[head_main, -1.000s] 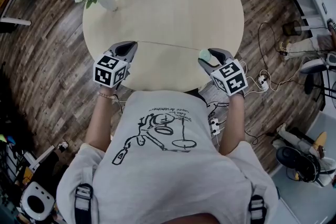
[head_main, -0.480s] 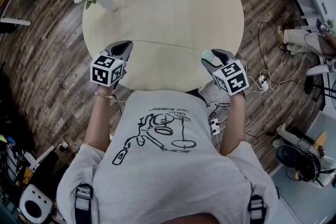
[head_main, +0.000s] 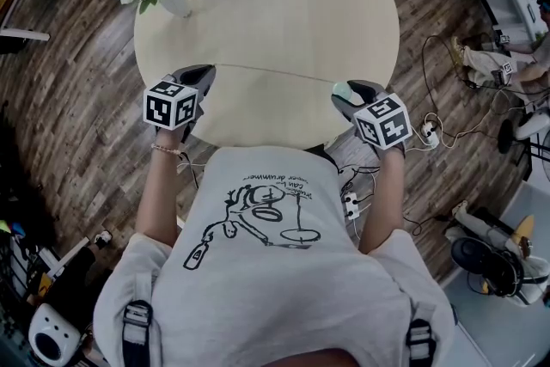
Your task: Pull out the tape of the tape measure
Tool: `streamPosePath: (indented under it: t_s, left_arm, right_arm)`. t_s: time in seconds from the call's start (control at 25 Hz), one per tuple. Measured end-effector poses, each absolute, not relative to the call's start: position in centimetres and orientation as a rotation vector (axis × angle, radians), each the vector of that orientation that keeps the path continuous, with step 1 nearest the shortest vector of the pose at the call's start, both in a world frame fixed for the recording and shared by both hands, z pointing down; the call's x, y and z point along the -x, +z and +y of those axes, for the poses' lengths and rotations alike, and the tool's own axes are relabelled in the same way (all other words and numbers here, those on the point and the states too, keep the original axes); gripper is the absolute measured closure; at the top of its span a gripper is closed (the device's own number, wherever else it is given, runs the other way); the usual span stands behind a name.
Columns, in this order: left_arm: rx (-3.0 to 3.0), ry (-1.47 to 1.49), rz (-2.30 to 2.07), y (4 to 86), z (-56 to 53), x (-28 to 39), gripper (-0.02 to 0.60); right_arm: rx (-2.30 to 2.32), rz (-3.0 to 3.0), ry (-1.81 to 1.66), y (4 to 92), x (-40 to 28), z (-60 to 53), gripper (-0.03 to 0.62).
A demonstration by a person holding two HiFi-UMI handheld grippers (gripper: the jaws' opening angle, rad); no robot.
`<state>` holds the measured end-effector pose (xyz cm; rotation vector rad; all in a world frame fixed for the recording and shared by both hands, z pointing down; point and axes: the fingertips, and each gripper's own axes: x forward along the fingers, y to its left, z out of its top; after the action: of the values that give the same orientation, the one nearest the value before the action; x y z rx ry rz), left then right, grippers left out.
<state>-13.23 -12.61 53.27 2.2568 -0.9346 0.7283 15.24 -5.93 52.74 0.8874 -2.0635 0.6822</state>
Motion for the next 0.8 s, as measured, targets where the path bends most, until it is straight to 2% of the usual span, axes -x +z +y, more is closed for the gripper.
streamPosePath:
  t_s: [0.8]
  left_arm:
    - [-2.116,0.748,-0.885,56.2,-12.7,14.8,0.56]
  right_arm:
    - [-0.858,-1.996,0.816,55.3,-16.7,-5.6,0.372]
